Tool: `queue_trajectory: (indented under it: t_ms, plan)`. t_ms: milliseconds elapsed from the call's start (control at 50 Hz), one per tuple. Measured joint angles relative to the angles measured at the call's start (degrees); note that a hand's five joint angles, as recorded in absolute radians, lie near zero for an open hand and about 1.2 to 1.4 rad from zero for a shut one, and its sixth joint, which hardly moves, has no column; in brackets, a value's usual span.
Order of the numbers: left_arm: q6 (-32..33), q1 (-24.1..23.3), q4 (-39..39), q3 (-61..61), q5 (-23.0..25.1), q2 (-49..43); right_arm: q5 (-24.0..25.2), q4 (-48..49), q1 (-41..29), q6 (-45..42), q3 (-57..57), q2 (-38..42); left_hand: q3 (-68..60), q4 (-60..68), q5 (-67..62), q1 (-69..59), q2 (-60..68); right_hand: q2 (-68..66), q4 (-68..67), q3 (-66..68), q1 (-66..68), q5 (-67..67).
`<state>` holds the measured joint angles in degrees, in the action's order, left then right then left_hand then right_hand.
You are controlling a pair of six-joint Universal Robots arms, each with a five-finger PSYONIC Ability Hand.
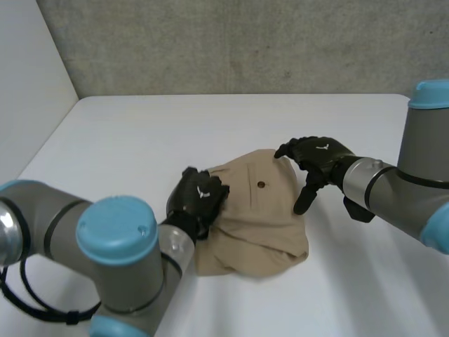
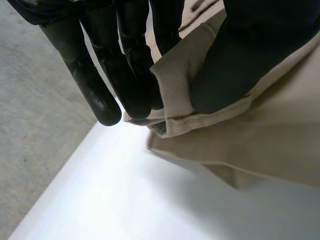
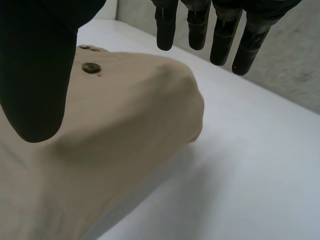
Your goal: Fold the shorts.
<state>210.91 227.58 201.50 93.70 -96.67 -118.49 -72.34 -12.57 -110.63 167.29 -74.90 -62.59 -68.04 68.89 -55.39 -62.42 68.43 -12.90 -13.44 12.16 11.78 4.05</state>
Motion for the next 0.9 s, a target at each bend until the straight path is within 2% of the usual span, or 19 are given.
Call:
queue_trajectory:
  t_ms: [80,260,280,300,340,360,440,540,660,720,780,840,900]
  plan:
    - [0.11,-2.14,0.11,3.91,-1.76,0.83,1.86,-2.47,-0.01,-0.11,3.57,4.66,0.0,0.0,-0.01,0.0,0.04,0.0,0.0,0.0,0.0,0.0]
    - [-0.06,-3.28,-0.04,4.47,-7.12,-0.88,2.11,-3.73,0.0,-0.98,5.34,10.77,1.54,-1.8,0.81,0.83,-2.22,1.01,0.0,0.0,-1.73,0.0]
    - [-0.12,-3.26,0.03,4.36,-7.47,-0.69,2.09,-3.73,0.0,-1.22,5.36,11.31,26.51,-27.54,24.48,24.72,-27.96,1.01,0.0,-0.16,-1.73,0.02]
    - [-0.18,-3.24,0.02,4.25,-7.68,-0.37,2.05,-3.7,-0.01,-1.5,5.35,11.69,31.14,-32.35,29.09,29.2,-31.82,1.01,0.0,-0.38,-1.73,0.02]
    - [-0.26,-3.17,0.01,3.94,-7.86,0.53,1.95,-3.55,-0.01,-2.16,5.34,12.27,31.14,-32.35,29.09,29.2,-31.82,1.01,0.0,-0.38,-1.73,0.02]
    - [-0.33,-3.11,-0.06,3.69,-7.89,1.3,1.88,-3.41,-0.04,-2.71,5.33,12.62,45.94,-47.49,44.08,42.18,-46.63,1.01,0.0,-0.65,-1.79,0.02]
    - [-0.99,-2.92,-0.17,2.24,-7.48,4.12,1.62,-2.88,-0.34,-4.5,5.31,13.5,55.67,-56.92,52.64,50.52,-56.45,1.01,0.0,-0.65,-2.04,0.02]
    - [-4.56,-2.07,-0.44,-0.68,-4.84,6.21,0.65,-2.17,-1.69,-5.91,5.24,14.34,55.79,-57.09,52.64,50.55,-56.65,1.01,0.0,-0.65,-2.28,0.02]
    - [-14.93,1.38,-4.5,-6.35,4.45,4.76,-1.14,-0.51,-3.23,-6.36,4.52,14.46,55.14,-56.01,52.4,50.19,-55.12,1.01,0.0,-0.65,-2.37,0.02]
    - [-20.78,2.98,-9.85,-10.99,10.42,0.65,-1.56,0.59,-3.51,-6.31,3.91,14.01,54.54,-55.24,55.53,49.85,-54.65,1.01,0.0,-0.65,-2.37,0.02]
    - [-24.5,3.9,-15.95,-15.6,13.68,-4.04,-1.74,1.65,-3.61,-6.24,3.21,13.3,54.54,-55.18,55.53,49.7,-54.64,1.01,0.0,-0.65,-2.37,0.02]
    - [-26.03,4.43,-22.05,-19.55,13.79,-8.48,-1.82,2.55,-3.62,-6.2,2.41,12.5,54.54,-55.18,55.53,49.7,-54.64,1.01,0.0,-0.65,-2.37,0.02]
    - [-26.0,4.65,-24.84,-21.18,12.22,-10.63,-1.97,3.07,-3.62,-6.19,1.87,12.04,54.61,-55.22,55.52,49.71,-54.77,1.01,0.0,-0.65,-2.37,0.02]
